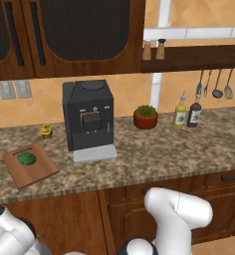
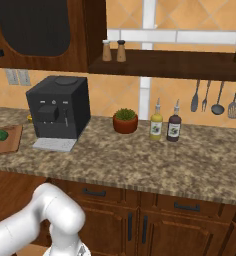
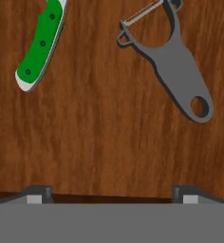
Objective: Place the appropriate cutting tool for cutting the broccoli skin on the cutting board.
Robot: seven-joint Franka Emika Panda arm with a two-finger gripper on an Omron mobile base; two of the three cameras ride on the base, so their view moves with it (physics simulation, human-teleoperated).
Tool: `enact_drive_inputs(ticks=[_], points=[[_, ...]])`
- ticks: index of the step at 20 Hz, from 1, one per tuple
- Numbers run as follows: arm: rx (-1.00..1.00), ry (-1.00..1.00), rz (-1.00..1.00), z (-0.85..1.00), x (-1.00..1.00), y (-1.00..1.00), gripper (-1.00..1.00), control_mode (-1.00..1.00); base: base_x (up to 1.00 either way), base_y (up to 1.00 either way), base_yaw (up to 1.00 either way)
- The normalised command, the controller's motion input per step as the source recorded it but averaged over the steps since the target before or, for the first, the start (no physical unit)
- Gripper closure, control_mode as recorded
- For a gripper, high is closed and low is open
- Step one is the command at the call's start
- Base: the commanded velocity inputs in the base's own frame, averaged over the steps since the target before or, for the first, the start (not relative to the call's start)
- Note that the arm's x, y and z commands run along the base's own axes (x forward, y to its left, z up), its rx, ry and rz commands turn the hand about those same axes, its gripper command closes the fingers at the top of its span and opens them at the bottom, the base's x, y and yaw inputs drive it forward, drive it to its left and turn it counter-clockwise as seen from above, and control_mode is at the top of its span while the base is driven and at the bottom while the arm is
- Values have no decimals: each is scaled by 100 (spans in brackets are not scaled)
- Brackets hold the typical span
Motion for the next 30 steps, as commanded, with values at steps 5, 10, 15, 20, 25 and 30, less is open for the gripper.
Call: enact_drive_inputs(ticks=[5,10,15,20,25,30], points=[[0,-4,-9,0,83,61,-100,-100,0,0,0],[-1,0,-9,-7,65,55,-100,-100,0,0,0],[-1,0,-11,-36,18,11,-100,-100,0,0,0],[0,0,-12,-45,5,0,-100,-100,0,0,0],[0,-1,-5,-44,26,12,-100,-100,0,0,0],[0,0,-1,-40,9,3,-100,-100,0,0,0]])
